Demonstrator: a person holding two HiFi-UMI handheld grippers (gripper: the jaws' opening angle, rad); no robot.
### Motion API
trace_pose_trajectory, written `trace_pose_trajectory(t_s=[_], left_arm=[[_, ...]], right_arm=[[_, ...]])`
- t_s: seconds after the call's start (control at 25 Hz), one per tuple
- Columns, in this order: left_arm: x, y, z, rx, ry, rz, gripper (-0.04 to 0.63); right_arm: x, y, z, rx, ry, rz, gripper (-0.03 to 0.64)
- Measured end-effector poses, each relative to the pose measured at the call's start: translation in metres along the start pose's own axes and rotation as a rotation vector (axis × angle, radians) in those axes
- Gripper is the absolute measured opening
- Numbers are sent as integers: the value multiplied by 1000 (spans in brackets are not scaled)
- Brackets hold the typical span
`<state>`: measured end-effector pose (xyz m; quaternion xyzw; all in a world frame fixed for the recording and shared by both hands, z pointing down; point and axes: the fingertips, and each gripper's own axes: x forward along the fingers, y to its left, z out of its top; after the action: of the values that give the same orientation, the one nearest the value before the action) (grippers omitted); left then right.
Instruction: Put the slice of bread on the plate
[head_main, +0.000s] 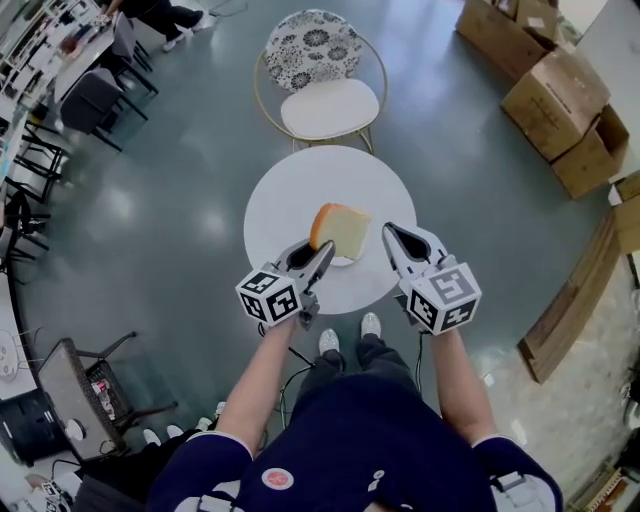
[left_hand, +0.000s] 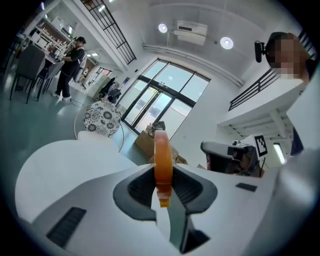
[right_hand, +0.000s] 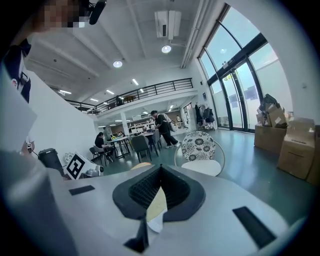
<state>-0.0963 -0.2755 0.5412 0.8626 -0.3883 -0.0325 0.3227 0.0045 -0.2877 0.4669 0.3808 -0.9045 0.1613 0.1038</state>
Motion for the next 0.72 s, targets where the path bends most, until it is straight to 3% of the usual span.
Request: trace_pose_trajectory(t_s=[0.24,0.72], left_arm=[[26,33,-44,-86,70,15,95],[45,66,-83,-175,122,51,95]], right_arm=[[6,-12,-29,25,45,-8,5],[13,-17,-48,56,89,-17,5]])
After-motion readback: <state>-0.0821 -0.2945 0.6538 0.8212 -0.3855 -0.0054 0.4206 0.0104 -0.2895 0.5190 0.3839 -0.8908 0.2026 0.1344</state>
